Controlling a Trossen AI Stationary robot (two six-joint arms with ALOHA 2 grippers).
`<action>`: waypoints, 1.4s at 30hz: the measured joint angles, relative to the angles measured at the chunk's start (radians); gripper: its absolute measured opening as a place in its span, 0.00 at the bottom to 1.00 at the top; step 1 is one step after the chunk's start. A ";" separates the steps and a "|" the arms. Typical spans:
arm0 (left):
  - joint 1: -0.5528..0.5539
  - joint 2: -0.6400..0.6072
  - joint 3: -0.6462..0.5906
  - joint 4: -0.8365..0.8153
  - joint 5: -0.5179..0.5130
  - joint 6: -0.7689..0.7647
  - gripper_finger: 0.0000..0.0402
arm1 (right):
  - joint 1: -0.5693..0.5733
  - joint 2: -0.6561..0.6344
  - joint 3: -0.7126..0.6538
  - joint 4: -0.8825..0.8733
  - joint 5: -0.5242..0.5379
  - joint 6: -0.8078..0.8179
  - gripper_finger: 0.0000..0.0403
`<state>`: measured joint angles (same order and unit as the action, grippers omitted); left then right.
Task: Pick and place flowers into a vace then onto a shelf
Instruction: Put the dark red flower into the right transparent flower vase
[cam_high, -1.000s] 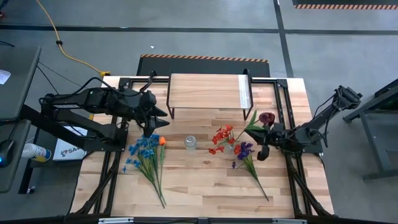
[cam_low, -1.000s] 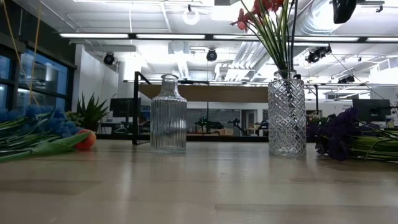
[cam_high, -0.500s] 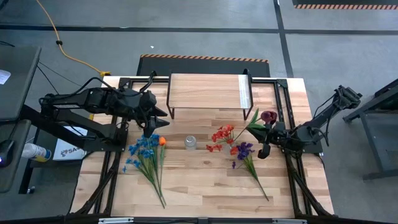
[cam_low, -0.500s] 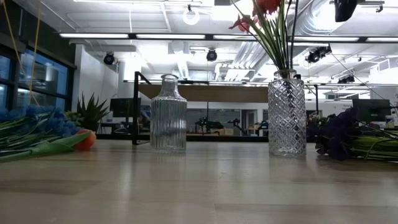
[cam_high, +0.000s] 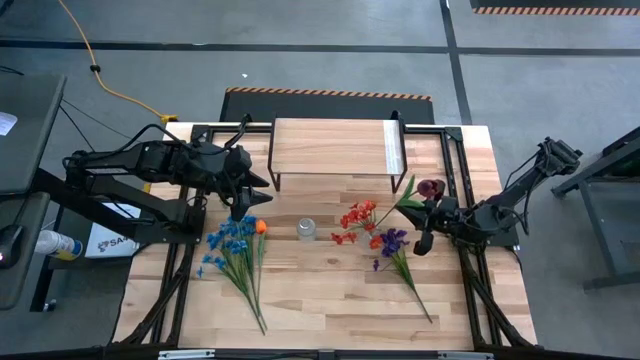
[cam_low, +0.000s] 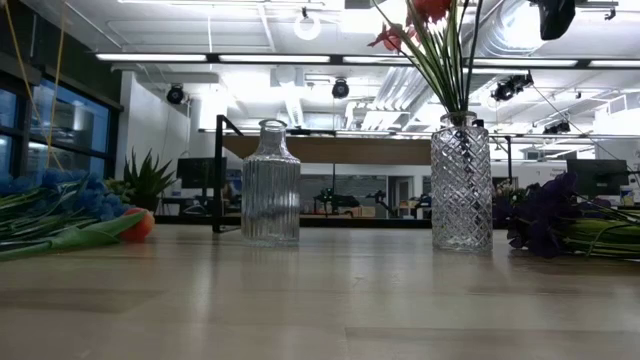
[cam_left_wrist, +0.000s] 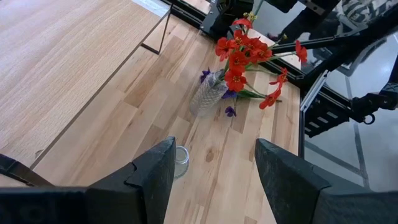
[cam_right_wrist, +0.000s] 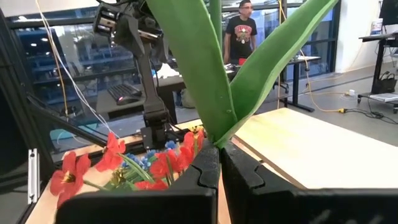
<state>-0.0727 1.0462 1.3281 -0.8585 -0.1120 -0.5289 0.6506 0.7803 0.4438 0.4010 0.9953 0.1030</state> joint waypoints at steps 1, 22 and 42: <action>0.000 0.000 0.000 0.000 0.000 0.000 0.63 | 0.000 0.000 0.000 -0.011 -0.003 0.009 0.00; 0.000 0.000 0.000 0.001 0.000 0.000 0.63 | 0.000 0.102 0.000 -0.086 -0.063 0.210 0.00; 0.000 0.000 0.000 0.002 0.000 0.000 0.63 | 0.000 0.122 -0.001 -0.083 -0.048 0.238 0.00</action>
<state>-0.0727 1.0462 1.3281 -0.8570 -0.1120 -0.5294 0.6503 0.9024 0.4431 0.3176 0.9469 0.3414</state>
